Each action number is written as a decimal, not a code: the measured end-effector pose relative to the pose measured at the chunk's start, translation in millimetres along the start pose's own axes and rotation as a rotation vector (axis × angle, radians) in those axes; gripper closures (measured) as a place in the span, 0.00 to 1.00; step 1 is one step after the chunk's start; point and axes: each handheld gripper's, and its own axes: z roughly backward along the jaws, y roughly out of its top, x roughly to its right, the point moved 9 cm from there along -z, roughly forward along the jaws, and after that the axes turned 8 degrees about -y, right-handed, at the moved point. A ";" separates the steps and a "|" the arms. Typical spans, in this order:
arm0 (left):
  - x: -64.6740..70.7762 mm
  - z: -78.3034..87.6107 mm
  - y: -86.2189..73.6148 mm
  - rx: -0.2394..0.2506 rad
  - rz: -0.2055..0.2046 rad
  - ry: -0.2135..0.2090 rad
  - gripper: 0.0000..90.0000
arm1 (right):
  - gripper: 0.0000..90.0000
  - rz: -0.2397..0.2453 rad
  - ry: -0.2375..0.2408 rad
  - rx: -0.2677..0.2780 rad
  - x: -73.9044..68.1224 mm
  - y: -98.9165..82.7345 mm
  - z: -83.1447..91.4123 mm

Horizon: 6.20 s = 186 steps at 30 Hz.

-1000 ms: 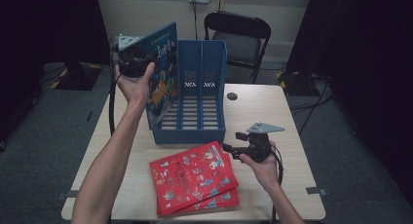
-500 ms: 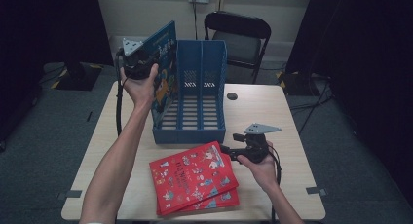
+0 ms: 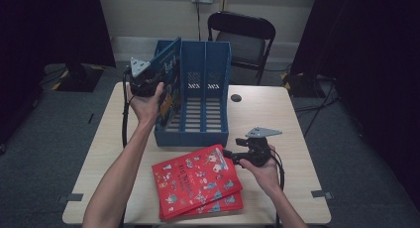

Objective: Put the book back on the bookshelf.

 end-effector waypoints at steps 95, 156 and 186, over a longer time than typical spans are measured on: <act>-25.9 7.4 -0.2 -0.047 0.037 0.144 0.93 | 0.29 -0.009 -0.009 -0.013 8.0 -1.4 -0.6; 1.6 93.8 -94.6 -0.256 0.019 -0.210 0.64 | 0.35 0.050 0.003 -0.081 -7.5 -18.0 -10.5; 49.7 147.1 -207.2 -0.504 -0.016 -0.376 0.57 | 0.35 0.083 0.001 -0.171 -25.8 -66.6 -16.4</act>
